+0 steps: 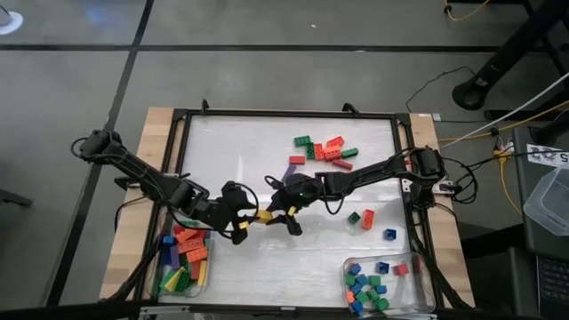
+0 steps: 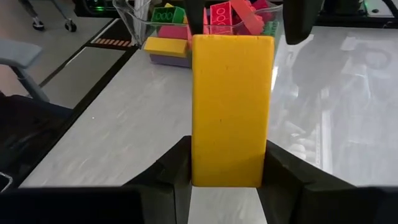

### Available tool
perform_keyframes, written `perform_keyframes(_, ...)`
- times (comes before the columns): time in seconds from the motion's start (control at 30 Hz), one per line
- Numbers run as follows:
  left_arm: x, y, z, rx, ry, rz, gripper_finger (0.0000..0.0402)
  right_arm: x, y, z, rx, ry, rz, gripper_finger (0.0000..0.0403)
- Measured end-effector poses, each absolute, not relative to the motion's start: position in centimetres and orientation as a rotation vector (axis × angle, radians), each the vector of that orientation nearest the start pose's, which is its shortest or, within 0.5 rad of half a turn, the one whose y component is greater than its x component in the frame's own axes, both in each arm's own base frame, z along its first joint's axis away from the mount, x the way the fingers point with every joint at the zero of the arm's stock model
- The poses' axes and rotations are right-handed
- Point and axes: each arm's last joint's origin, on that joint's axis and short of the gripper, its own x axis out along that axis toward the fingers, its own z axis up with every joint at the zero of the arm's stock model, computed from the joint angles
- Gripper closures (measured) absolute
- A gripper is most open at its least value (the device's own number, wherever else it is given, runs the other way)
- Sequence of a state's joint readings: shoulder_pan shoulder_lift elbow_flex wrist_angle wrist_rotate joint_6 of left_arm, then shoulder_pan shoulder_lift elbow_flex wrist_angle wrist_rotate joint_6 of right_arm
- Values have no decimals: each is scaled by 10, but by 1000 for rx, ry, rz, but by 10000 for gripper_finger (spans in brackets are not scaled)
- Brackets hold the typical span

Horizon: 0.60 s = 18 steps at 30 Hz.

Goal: Sort blocks by size
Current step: Put the large yellow block into the left transparent bin

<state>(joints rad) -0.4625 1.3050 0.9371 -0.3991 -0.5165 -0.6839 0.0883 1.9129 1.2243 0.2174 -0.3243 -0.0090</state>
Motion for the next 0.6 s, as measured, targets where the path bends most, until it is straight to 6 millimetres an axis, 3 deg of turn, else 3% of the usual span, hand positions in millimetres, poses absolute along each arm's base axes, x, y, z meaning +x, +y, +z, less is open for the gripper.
perform_keyframes(0.6, 245, -109, 260, -327, 657, 233, 235, 418, 45, 198, 46, 495, 376, 264)
